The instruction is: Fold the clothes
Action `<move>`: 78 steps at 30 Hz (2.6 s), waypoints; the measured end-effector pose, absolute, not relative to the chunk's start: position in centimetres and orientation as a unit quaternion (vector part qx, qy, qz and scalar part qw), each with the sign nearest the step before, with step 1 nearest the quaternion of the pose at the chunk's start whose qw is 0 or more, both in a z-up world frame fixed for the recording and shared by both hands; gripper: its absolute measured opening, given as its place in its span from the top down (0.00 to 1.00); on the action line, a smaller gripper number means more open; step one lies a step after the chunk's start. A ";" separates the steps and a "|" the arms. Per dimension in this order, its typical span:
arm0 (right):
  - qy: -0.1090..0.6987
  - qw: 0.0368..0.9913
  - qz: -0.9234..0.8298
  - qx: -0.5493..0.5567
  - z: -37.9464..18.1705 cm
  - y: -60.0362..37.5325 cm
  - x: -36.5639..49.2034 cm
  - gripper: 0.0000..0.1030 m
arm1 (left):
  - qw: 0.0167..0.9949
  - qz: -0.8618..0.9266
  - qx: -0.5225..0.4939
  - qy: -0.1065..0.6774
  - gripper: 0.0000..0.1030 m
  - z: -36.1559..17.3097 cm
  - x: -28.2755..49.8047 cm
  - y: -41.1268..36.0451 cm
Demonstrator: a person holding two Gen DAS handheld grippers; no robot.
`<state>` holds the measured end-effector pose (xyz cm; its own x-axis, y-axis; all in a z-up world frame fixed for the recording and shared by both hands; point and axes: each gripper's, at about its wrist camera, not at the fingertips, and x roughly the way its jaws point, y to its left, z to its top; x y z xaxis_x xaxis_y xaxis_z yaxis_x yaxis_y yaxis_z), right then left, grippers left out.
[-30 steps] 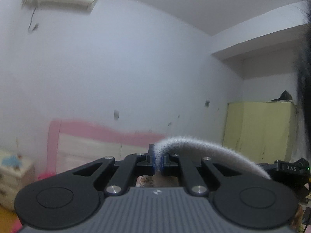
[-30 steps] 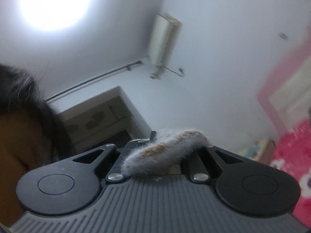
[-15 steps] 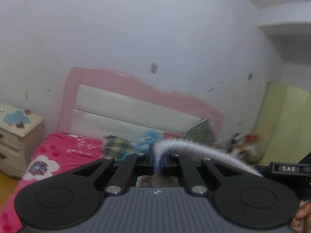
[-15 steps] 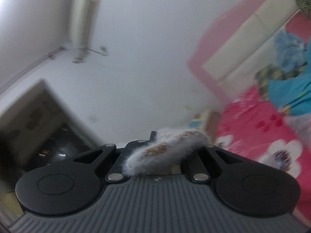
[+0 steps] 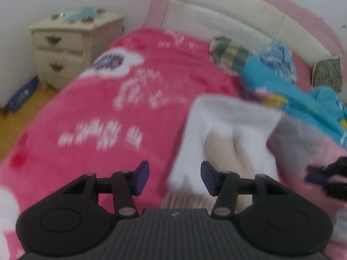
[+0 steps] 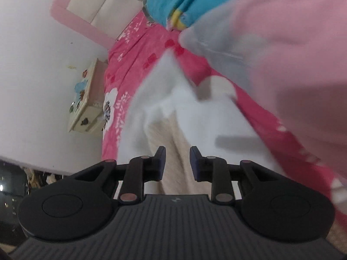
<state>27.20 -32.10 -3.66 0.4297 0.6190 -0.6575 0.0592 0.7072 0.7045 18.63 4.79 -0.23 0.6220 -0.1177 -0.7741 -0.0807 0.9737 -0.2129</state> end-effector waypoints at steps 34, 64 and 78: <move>0.481 0.810 0.270 0.200 -1.2 -46.4 -5.5 0.73 | 0.892 0.038 -0.197 0.404 0.95 10.6 -3.9 -1.4; 0.568 0.702 0.235 0.360 -7.7 -37.1 1.1 0.56 | 0.766 0.032 -0.288 0.573 0.26 -8.2 -6.4 14.6; 0.571 0.713 0.262 0.311 -7.1 -34.3 2.0 0.80 | 0.825 0.069 -0.373 0.419 0.92 -0.7 -8.7 15.4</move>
